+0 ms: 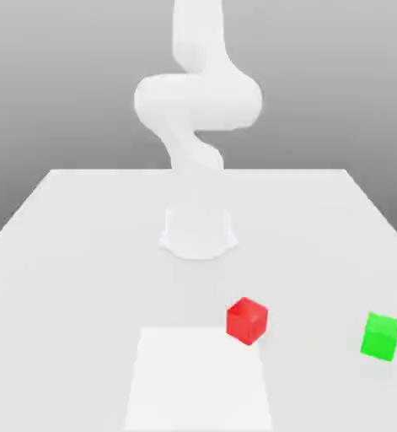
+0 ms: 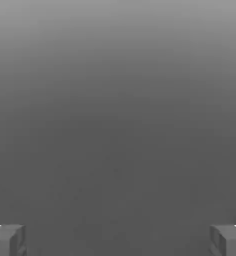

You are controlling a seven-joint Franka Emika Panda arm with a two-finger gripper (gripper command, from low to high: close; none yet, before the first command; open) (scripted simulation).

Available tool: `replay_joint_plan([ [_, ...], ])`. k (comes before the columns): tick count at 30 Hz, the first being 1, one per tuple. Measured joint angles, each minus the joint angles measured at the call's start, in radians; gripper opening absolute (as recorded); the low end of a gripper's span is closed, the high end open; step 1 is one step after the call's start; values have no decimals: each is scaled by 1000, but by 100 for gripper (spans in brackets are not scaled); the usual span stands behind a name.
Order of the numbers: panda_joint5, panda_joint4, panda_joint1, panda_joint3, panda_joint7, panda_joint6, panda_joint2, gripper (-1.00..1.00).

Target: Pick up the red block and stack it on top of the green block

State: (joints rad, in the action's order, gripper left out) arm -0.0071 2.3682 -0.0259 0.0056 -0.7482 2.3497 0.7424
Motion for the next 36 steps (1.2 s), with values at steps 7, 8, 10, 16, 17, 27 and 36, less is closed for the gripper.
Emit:
replay_joint_plan([
  [7, -24, 227, -97, -8, 177, 165, -196, 0],
  [8, -26, 259, -111, -11, 205, 189, -224, 0],
  [10, -28, 327, -139, -18, 263, 236, -281, 0],
  [16, -19, 537, -233, -42, 466, 412, -501, 0],
  [17, -14, 558, -245, -41, 497, 464, -569, 0],
  [27, 5, 558, -238, -10, 552, 731, -897, -100],
  [36, 0, 578, -231, -3, 548, 602, -748, -100],
])
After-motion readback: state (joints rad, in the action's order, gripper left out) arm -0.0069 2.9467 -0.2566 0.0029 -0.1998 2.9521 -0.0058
